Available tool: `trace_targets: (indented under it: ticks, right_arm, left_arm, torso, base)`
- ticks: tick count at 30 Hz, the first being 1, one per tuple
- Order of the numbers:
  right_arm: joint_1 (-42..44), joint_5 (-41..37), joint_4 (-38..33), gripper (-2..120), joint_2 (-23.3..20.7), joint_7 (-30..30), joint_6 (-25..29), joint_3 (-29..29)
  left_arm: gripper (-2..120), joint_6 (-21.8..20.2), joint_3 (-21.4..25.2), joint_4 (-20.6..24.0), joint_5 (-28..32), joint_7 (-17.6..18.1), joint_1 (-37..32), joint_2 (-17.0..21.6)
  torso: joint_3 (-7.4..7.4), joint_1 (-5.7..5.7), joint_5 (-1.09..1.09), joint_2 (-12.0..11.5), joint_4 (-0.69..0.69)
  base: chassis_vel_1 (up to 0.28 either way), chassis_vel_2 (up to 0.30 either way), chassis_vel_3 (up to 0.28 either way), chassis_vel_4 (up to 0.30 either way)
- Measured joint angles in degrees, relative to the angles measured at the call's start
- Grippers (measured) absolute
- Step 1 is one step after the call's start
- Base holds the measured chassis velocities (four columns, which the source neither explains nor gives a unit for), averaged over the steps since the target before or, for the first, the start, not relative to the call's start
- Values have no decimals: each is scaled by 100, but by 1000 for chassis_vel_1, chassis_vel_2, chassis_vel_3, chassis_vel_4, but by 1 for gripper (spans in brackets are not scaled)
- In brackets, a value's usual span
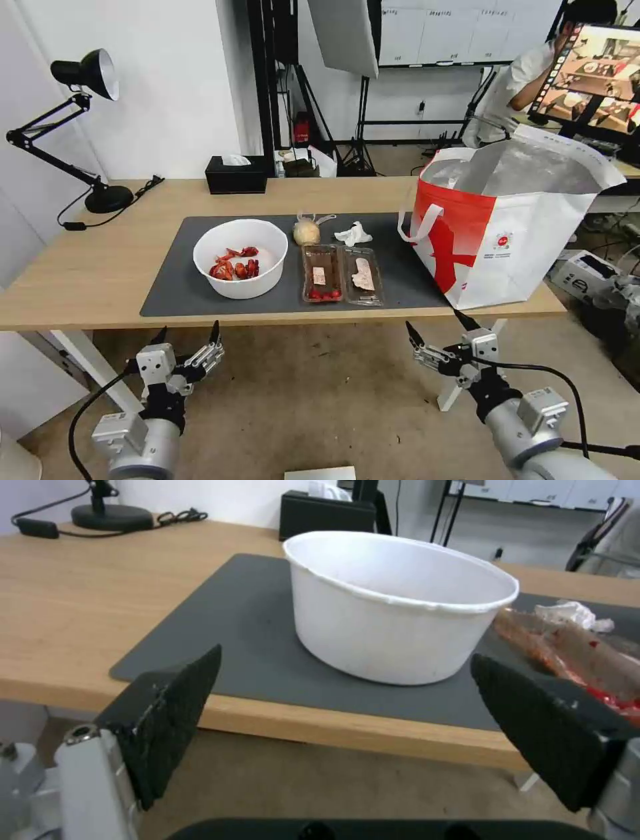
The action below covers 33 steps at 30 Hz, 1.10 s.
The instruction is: Pick up the trash from the table and place it into the takeout bag.
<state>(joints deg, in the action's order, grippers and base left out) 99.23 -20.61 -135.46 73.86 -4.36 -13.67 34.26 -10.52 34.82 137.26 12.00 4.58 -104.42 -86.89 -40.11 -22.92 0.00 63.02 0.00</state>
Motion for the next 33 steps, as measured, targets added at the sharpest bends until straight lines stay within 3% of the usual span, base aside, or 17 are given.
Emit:
trace_targets:
  ticks: [5,11,20,27,33]
  right_arm:
    - [-198,-1134,-17,100,-40,487,-78,-297]
    - [-781,-3553,-134,100,-268,1809,-506,-732]
    - [-1672,-6403,-94,100,-352,3621,-424,-1041]
    - [-2224,-7297,76,100,-233,4314,-134,-1157]
    - [-2481,-7337,285,100,-146,4611,-58,-1380]
  left_arm:
    - [100,3,2,-3,2,-13,0,-1]
    - [100,2,33,16,0,-17,-8,28]
    - [100,-4,94,23,3,-26,-48,40]
    - [100,-12,111,6,-3,-29,-52,17]
    - [100,-12,128,-38,-10,-28,-49,14]
  torso:
    - [0,0,0,0,0]
    - [0,0,0,0,0]
    - [0,0,0,0,0]
    - [0,0,0,0,0]
    - [0,0,0,0,0]
  base:
    - [0,0,0,0]
    - [0,0,0,0]
    - [0,0,0,0]
    - [0,0,0,0]
    - [0,0,0,0]
